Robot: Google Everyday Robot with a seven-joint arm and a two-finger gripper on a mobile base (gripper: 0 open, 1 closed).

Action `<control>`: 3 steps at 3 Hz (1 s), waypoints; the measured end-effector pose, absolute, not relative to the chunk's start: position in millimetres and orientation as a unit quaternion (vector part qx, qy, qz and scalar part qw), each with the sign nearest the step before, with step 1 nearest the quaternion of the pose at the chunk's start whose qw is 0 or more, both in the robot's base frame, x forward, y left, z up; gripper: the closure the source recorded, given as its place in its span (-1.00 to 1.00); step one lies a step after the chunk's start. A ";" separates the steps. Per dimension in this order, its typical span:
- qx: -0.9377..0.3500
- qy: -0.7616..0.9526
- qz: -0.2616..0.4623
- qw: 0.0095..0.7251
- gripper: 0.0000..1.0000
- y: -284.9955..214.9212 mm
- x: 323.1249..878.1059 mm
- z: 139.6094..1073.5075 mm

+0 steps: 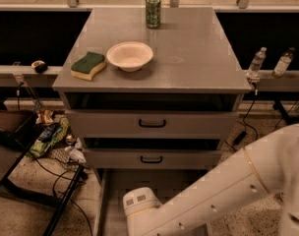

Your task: Pick water bottle from bottom drawer and place on counter

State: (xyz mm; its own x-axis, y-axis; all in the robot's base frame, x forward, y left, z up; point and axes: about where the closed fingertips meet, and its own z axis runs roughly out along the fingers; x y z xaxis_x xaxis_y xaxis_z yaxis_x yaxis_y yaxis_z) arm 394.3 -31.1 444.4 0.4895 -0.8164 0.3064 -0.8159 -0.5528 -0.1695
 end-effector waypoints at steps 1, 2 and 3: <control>-0.849 0.490 -0.195 0.008 1.00 -31.0 374.6 522.9; -0.821 0.535 -0.199 0.027 1.00 -44.5 378.5 601.1; -0.771 0.611 -0.173 0.043 1.00 -88.2 404.3 655.5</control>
Offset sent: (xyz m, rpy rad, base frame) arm -0.0151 -0.0512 0.2600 0.1075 -0.0688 -0.3183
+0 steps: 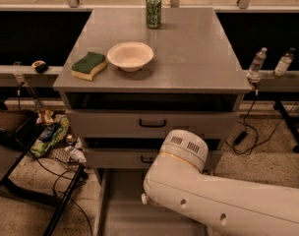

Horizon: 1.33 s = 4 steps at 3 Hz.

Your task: Pick water bottle from bottom drawer and place on counter

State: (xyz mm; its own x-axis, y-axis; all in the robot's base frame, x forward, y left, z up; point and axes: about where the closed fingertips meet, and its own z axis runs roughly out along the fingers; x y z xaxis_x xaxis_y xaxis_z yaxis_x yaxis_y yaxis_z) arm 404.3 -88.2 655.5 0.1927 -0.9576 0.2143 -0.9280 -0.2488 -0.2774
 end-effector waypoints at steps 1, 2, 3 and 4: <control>-0.771 0.611 -0.173 0.042 1.00 -88.3 404.0 655.2; -0.765 0.619 -0.176 0.020 1.00 -94.9 417.8 675.7; -0.766 0.614 -0.190 -0.012 1.00 -98.6 460.2 727.7; -0.751 0.604 -0.262 -0.050 1.00 -109.7 528.0 824.7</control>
Offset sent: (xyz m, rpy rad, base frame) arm 0.0687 -0.0315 0.1053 -0.1746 0.1109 -0.1390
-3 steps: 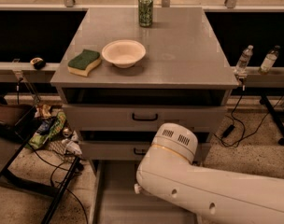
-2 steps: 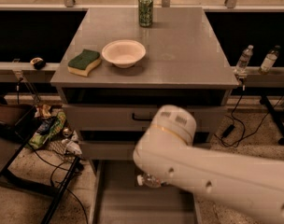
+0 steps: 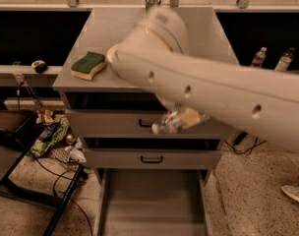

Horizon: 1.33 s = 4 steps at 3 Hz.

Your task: Pick water bottle from bottom drawer and place on counter

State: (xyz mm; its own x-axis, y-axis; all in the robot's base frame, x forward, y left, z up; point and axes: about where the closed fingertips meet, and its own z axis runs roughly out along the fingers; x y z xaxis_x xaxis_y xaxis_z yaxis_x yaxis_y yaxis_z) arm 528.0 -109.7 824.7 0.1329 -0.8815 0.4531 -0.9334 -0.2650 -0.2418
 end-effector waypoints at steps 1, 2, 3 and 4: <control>0.734 -0.589 0.336 0.036 1.00 -97.2 579.4 913.6; 0.702 -0.587 0.402 -0.012 1.00 -81.2 625.1 1002.0; 0.646 -0.631 0.427 -0.048 1.00 -108.0 660.5 1054.1; 0.563 -0.710 0.412 -0.091 1.00 -178.1 697.6 1052.5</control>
Offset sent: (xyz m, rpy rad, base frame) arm 0.0961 -0.0033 0.3078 -0.2023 -0.3787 -0.2154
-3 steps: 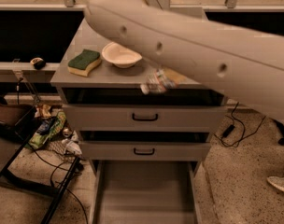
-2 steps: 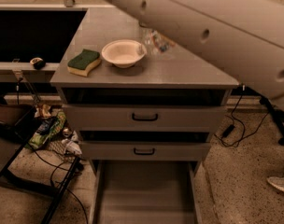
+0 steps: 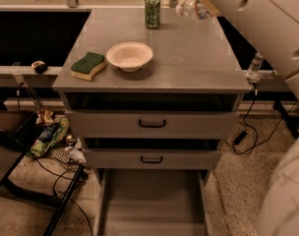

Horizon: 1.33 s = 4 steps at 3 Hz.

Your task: Pick water bottle from bottom drawer and place on counter

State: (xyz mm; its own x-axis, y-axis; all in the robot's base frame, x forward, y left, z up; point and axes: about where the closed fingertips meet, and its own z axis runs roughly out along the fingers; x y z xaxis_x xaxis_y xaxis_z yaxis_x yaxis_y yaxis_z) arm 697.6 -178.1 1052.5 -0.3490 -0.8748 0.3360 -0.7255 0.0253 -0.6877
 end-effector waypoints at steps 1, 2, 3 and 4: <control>-0.518 0.756 -0.386 0.109 1.00 -235.8 709.3 1031.9; -0.500 0.788 -0.336 0.129 1.00 -264.5 725.8 986.0; -0.526 0.790 -0.280 0.144 1.00 -247.9 748.1 925.1; -0.568 0.777 -0.217 0.162 1.00 -218.4 773.9 862.0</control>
Offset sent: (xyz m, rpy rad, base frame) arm 0.0433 -0.1191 -0.1226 0.3918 0.0373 -0.1863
